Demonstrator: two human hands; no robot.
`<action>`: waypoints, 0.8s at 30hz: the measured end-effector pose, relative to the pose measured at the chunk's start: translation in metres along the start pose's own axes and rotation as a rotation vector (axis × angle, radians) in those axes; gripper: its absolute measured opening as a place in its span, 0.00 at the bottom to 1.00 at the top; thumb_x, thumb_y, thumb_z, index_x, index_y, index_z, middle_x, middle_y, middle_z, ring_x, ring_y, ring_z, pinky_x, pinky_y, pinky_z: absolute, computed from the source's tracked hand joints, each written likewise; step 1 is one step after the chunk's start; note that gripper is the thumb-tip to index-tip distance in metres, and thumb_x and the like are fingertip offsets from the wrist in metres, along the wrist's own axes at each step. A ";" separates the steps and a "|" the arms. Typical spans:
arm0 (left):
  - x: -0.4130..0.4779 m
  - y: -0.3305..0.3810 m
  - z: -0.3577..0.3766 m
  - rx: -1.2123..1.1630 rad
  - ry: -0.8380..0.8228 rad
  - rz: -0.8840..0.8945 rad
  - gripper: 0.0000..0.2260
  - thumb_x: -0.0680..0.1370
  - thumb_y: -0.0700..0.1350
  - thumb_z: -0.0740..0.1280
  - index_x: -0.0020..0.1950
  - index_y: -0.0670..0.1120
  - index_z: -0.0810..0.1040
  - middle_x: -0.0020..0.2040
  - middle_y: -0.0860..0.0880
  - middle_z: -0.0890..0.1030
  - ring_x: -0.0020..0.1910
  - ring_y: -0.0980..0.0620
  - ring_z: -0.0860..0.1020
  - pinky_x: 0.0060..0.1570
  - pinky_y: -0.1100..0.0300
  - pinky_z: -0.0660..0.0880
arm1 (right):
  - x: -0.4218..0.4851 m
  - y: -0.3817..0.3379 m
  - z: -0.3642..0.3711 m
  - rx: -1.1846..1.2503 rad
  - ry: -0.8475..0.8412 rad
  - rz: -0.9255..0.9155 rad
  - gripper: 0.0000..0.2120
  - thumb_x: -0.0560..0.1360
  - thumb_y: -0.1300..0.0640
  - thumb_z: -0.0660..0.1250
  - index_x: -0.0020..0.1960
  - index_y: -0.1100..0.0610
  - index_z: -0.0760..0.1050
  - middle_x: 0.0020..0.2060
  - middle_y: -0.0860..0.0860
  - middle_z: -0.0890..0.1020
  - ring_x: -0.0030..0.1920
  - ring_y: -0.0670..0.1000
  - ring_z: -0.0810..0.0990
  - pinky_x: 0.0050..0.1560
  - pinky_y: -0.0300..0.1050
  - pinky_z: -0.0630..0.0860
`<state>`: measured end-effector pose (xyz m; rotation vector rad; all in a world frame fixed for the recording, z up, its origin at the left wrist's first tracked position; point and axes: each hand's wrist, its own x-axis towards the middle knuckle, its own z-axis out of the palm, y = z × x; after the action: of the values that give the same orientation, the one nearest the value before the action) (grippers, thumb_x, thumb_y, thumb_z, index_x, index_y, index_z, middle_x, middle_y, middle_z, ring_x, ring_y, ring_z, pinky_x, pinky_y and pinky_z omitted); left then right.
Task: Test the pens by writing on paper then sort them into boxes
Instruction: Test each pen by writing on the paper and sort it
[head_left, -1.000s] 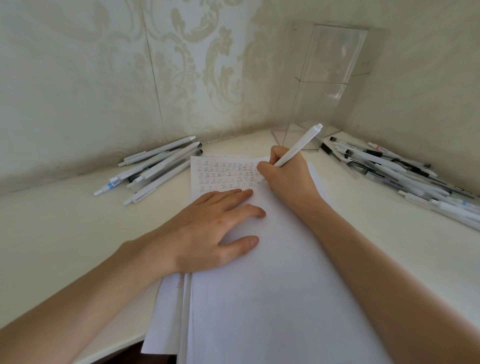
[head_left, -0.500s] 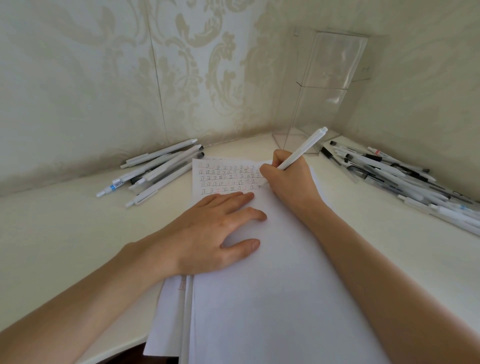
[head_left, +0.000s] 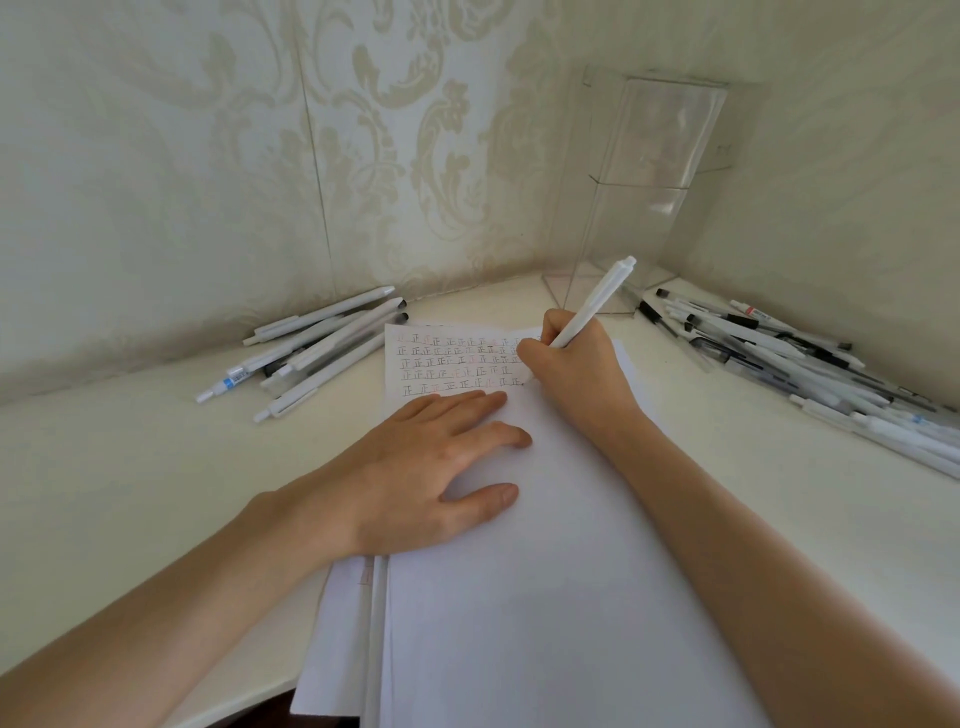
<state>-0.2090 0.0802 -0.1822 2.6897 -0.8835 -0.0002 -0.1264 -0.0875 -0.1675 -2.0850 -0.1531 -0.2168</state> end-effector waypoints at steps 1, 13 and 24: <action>-0.001 0.000 0.000 -0.005 0.017 0.004 0.28 0.70 0.69 0.44 0.69 0.63 0.59 0.75 0.58 0.52 0.73 0.61 0.47 0.68 0.70 0.41 | 0.000 0.000 -0.001 0.024 0.000 -0.001 0.14 0.73 0.59 0.65 0.33 0.55 0.61 0.22 0.48 0.67 0.23 0.44 0.63 0.25 0.35 0.61; -0.001 0.001 -0.012 -0.451 0.277 -0.032 0.25 0.67 0.59 0.72 0.62 0.63 0.69 0.53 0.62 0.77 0.55 0.66 0.72 0.53 0.77 0.62 | -0.015 -0.007 -0.002 0.166 -0.258 -0.183 0.14 0.70 0.62 0.62 0.51 0.50 0.78 0.38 0.49 0.81 0.41 0.45 0.78 0.48 0.40 0.73; -0.001 -0.006 -0.009 -0.433 0.218 -0.005 0.22 0.63 0.64 0.70 0.55 0.64 0.75 0.53 0.60 0.78 0.56 0.60 0.74 0.57 0.68 0.67 | -0.022 -0.014 0.003 0.219 -0.291 -0.243 0.10 0.74 0.58 0.70 0.55 0.50 0.77 0.36 0.47 0.78 0.39 0.43 0.76 0.48 0.38 0.72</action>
<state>-0.2056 0.0881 -0.1759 2.2391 -0.7143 0.0889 -0.1500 -0.0789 -0.1618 -1.8670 -0.5824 -0.0381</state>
